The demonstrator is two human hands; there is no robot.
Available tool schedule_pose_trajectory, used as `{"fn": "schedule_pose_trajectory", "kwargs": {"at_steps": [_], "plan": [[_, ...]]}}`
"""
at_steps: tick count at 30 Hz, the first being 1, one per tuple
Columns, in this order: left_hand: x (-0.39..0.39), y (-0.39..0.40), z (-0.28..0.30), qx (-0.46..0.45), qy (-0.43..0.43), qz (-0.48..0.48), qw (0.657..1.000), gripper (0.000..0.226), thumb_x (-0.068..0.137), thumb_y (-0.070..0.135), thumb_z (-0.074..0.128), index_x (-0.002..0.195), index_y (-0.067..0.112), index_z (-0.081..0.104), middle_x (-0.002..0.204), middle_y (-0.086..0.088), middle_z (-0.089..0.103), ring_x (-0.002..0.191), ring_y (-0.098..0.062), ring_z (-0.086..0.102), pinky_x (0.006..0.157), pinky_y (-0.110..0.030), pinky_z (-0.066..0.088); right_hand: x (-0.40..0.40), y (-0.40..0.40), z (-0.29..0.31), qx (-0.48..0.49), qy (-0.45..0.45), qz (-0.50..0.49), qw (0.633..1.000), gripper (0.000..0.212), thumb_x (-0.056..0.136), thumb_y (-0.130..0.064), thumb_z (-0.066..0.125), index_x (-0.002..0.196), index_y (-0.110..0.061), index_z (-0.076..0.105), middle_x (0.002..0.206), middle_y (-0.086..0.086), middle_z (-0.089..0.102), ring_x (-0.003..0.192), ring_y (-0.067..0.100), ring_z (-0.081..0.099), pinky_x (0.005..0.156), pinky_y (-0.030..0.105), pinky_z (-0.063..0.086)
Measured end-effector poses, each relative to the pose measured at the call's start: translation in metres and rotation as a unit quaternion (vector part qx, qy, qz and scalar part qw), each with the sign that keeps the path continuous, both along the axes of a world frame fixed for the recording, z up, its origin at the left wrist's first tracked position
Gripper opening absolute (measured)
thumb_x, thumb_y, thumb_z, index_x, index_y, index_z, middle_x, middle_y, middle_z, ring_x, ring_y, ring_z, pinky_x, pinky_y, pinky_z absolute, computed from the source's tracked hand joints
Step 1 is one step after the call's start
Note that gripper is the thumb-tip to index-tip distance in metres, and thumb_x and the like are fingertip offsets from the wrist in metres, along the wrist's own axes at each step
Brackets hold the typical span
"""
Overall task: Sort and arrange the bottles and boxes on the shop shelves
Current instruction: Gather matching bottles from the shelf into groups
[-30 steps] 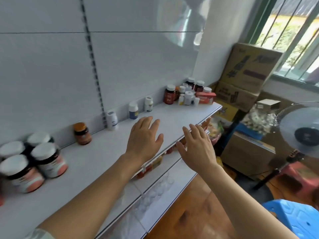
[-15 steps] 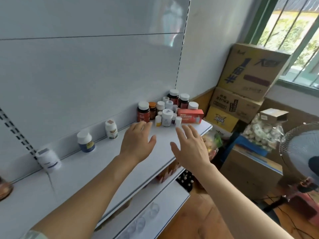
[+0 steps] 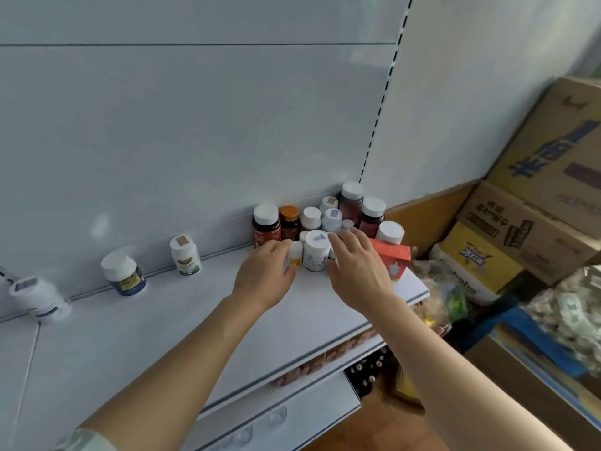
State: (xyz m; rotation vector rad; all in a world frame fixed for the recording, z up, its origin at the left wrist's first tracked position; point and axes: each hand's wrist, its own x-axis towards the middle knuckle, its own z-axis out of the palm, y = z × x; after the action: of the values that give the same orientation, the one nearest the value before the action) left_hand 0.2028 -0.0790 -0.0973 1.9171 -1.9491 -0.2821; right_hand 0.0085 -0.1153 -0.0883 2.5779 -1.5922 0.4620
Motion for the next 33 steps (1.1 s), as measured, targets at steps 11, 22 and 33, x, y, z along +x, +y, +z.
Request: {"fn": "schedule_pose_trajectory", "kwargs": {"at_steps": [11,22,33], "plan": [[-0.011,-0.056,-0.037,-0.019,0.016,0.000,1.000,0.014,0.091,0.013,0.052,0.104,0.015,0.056,0.107,0.000,0.061,0.092,-0.027,0.058,0.067,-0.043,0.050,-0.003,-0.066,-0.023,0.005,-0.059,0.120,0.991,0.032,0.086,-0.030,0.057,0.111,-0.012,0.066,0.099,0.003,0.066,0.114,0.030,0.051,0.086,0.043,0.050],[-0.017,-0.043,-0.022,-0.027,0.165,0.080,0.983,0.017,0.093,0.023,0.062,0.110,0.023,0.065,0.104,0.009,0.067,0.090,-0.015,0.062,0.079,-0.035,0.052,-0.012,-0.085,-0.009,0.059,-0.191,0.212,0.957,0.038,0.087,-0.041,0.063,0.114,-0.015,0.066,0.108,0.002,0.067,0.101,0.023,0.060,0.079,0.039,0.053],[-0.034,0.008,0.031,-0.081,0.376,0.172,0.907,0.017,0.093,0.024,0.065,0.109,0.027,0.071,0.097,0.003,0.073,0.088,-0.015,0.069,0.074,-0.035,0.061,-0.016,-0.069,0.040,0.233,-0.331,0.249,0.880,0.032,0.095,-0.031,0.059,0.126,-0.027,0.063,0.099,-0.007,0.071,0.089,0.002,0.067,0.079,0.030,0.058]]}}
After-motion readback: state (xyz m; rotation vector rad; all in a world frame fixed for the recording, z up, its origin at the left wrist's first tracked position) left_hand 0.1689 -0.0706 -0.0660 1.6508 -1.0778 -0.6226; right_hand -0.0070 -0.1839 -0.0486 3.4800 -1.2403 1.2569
